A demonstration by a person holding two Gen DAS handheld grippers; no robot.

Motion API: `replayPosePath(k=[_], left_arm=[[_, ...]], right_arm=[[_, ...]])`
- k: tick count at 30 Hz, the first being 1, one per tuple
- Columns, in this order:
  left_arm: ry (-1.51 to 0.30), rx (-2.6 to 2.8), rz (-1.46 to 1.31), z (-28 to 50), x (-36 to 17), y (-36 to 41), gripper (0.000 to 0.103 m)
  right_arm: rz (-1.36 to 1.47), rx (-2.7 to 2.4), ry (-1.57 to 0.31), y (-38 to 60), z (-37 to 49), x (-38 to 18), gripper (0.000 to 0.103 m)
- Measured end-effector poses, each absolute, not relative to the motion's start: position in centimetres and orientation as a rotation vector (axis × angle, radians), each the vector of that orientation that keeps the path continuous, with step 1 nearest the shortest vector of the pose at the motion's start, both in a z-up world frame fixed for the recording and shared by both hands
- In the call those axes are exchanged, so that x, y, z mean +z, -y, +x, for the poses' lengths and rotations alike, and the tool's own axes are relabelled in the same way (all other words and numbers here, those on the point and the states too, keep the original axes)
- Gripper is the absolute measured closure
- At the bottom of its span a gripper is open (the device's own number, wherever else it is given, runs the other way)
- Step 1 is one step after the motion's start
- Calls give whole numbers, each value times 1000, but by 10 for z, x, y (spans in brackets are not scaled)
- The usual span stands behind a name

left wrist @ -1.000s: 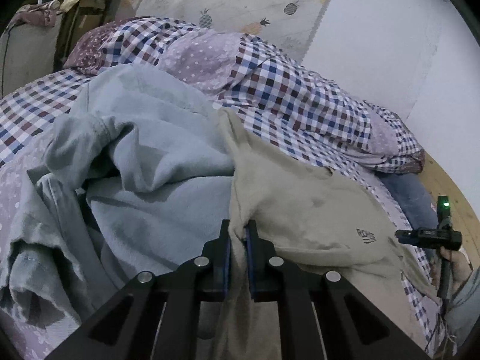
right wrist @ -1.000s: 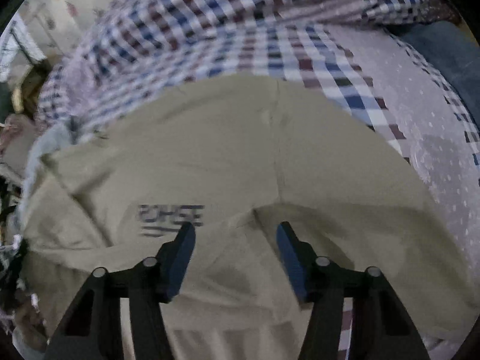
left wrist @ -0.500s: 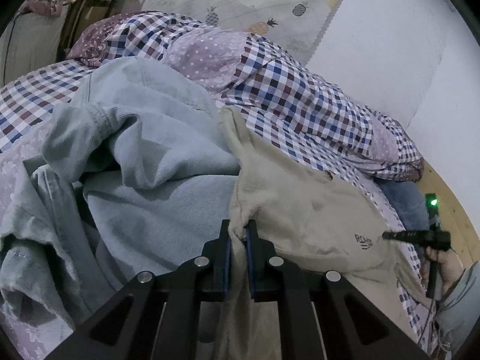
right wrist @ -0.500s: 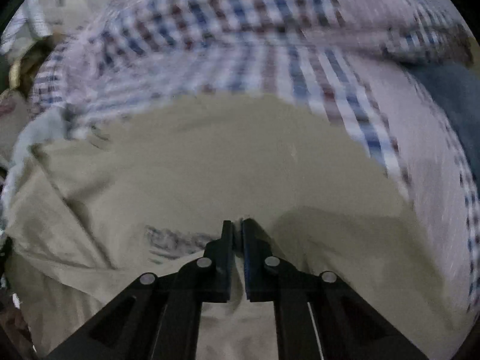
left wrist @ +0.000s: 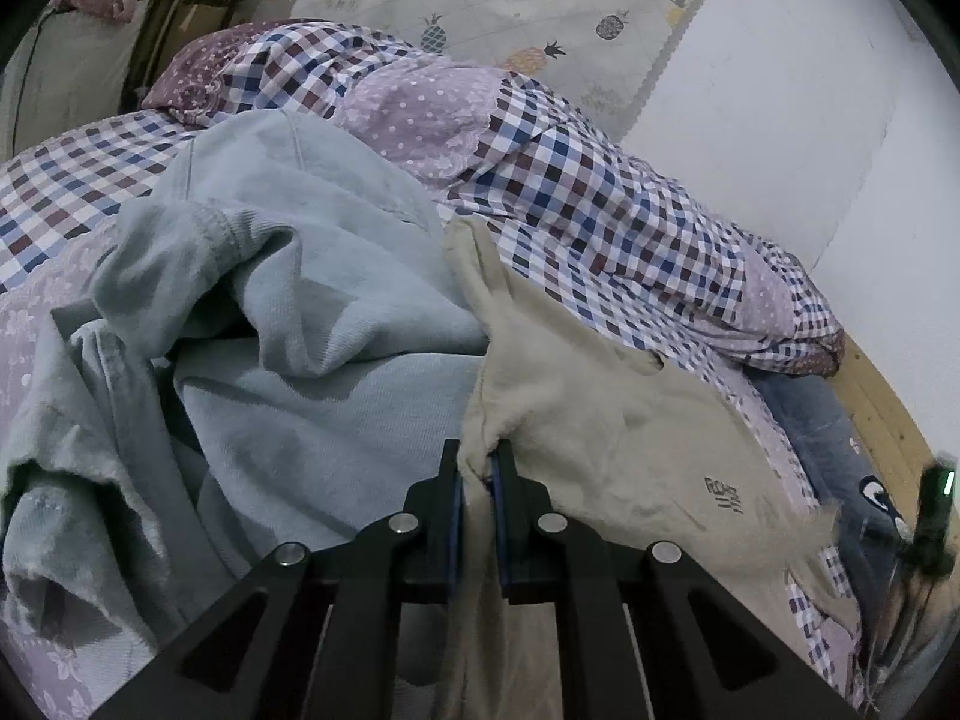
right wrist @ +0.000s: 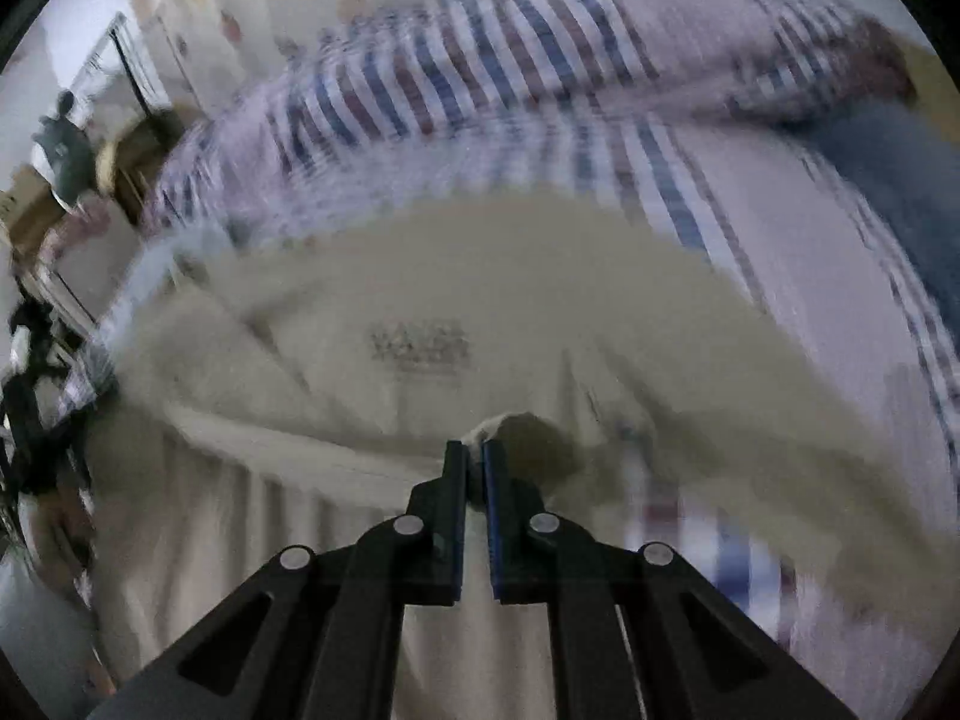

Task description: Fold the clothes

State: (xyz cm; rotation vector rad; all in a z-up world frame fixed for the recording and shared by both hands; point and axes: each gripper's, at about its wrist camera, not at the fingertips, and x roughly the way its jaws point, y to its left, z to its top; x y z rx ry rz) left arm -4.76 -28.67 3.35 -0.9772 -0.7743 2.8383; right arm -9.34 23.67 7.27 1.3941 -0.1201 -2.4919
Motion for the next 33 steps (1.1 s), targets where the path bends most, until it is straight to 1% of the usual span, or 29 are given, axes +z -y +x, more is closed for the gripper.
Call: replayPosePath(k=[2, 4, 6, 8, 11, 12, 14, 17, 22, 27, 29, 30, 31, 33], left_arm=[[773, 2836, -978, -48, 34, 286, 95], [768, 2838, -981, -48, 34, 286, 95], [766, 2842, -985, -48, 33, 286, 95], [767, 2845, -988, -48, 32, 287, 95], [767, 2848, -993, -48, 31, 288, 95], [765, 2849, -994, -47, 32, 288, 95], [763, 2851, -994, -47, 32, 287, 95], [759, 2853, -995, -48, 32, 287, 95], [769, 2853, -997, -47, 32, 287, 95], [779, 2848, -999, -48, 31, 288, 95], [787, 2845, -999, -48, 31, 289, 95], [789, 2845, -999, -48, 31, 289, 95], [789, 2845, -998, -47, 31, 289, 95], [793, 2845, -996, -47, 31, 289, 95]], right_arm=[[1419, -2429, 114, -242, -66, 61, 98], [1410, -2366, 48, -236, -41, 59, 98], [1423, -2338, 20, -239, -34, 61, 96], [1442, -2320, 4, -244, -31, 63, 90], [1470, -2291, -21, -252, -27, 66, 90], [1479, -2281, -29, -255, -25, 67, 86], [1476, -2293, -19, -262, -28, 71, 61], [1453, -2325, -39, -260, -50, 69, 60], [1541, -2226, -178, -245, -79, 38, 60], [1628, -2084, -198, -248, -85, 8, 60], [1645, -2045, -224, -245, -87, 1, 64], [1638, -2047, -241, -245, -87, 2, 71], [1621, -2058, -270, -243, -85, 7, 99], [1573, -2095, -335, -238, -82, 20, 99]])
